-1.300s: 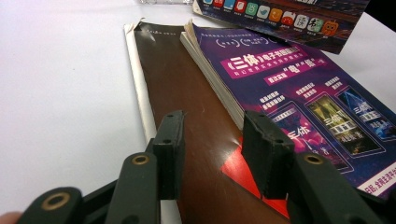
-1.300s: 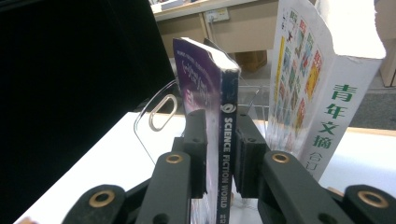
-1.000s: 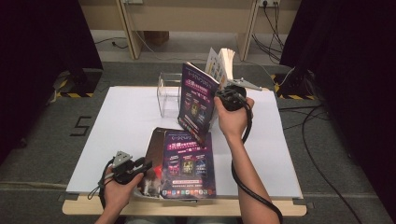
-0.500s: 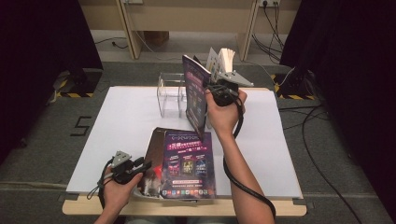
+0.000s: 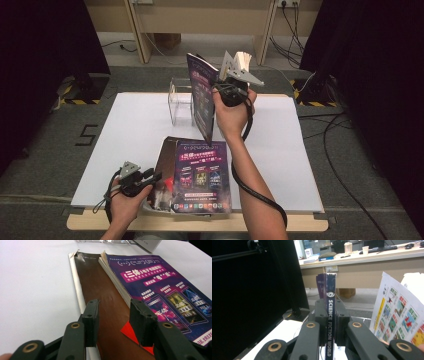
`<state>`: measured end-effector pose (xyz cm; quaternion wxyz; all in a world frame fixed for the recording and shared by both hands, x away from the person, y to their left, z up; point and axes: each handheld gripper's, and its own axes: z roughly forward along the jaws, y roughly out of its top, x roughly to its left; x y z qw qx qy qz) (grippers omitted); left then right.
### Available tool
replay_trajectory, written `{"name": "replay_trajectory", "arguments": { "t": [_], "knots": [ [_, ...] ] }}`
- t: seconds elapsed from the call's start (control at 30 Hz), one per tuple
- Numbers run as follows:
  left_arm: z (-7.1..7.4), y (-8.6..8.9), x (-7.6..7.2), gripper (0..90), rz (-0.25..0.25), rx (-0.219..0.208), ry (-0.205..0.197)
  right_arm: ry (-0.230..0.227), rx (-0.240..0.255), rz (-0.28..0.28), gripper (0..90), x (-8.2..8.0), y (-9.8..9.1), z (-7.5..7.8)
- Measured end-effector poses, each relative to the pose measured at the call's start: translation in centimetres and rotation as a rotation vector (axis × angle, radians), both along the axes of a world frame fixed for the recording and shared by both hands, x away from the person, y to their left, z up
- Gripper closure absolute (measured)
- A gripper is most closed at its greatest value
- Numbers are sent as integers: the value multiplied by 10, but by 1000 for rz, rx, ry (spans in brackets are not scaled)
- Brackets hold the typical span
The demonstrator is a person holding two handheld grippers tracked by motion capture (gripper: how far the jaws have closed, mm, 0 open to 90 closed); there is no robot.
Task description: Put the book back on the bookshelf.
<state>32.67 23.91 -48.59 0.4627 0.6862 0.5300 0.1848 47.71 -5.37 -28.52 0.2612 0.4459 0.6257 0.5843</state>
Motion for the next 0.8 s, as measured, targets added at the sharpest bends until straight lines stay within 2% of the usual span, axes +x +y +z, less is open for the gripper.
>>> {"name": "replay_trajectory", "arguments": {
  "t": [0.27, 0.47, 0.57, 0.67, 0.8],
  "knots": [
    [0, 0, 1, 590, 0, -2, 1, -34, -5, -43, 849, 15, 6, 1],
    [-1, 0, 1, 591, -4, 1, 1, -57, -36, -85, 847, 23, 10, -9],
    [-1, 0, 1, 591, -3, 0, 0, -50, -61, -90, 846, 22, 10, -19],
    [-1, 1, 1, 591, 1, 0, 2, -63, -62, -99, 845, 14, 7, -25],
    [-2, 0, 1, 591, -2, 2, 2, -71, -88, -103, 841, 1, 2, -31]
  ]
}}
